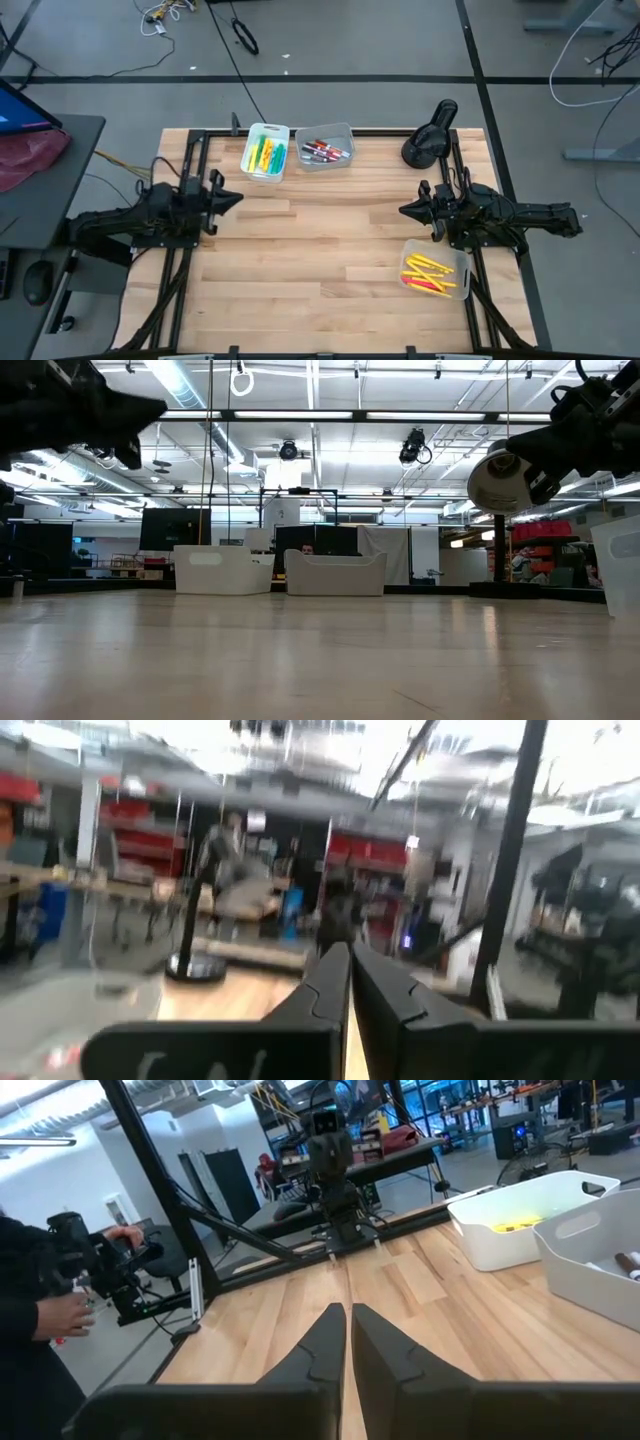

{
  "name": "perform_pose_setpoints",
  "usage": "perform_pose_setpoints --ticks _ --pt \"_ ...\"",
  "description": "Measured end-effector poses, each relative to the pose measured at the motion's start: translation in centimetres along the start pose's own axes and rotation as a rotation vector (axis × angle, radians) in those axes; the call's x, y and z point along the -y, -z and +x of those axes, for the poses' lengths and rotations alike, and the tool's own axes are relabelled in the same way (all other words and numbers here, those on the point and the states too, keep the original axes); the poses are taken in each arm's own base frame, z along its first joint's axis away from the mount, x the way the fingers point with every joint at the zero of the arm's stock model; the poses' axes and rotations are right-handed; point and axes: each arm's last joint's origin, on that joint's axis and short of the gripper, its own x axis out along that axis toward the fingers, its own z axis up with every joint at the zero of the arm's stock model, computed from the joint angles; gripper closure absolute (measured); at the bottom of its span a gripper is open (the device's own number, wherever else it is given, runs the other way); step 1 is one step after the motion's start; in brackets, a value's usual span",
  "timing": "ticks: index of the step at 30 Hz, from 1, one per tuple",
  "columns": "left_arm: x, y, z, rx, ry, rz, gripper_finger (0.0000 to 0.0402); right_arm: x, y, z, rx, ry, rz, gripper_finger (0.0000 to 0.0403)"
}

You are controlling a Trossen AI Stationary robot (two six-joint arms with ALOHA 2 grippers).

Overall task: Pick & Place Markers
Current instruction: Return to Home Position

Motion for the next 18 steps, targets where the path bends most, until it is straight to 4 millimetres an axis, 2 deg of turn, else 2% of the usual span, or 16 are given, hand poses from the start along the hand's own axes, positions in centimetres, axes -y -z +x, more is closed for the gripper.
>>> perform_pose_setpoints --ticks 7,10,18 --pt "-0.4 2.2 -0.3 -0.226 -0.042 0.010 0.0381 0.0 0.0 0.0 0.000 0.000 0.000 0.0379" --pt "-0.3 2.4 -0.3 -0.257 -0.036 0.009 0.0381 0.0 0.0 0.0 0.000 0.000 0.000 0.0379" --pt "0.5 2.8 -0.4 -0.286 0.031 0.152 0.0381 0.0 0.0 0.0 0.000 0.000 0.000 0.0379"
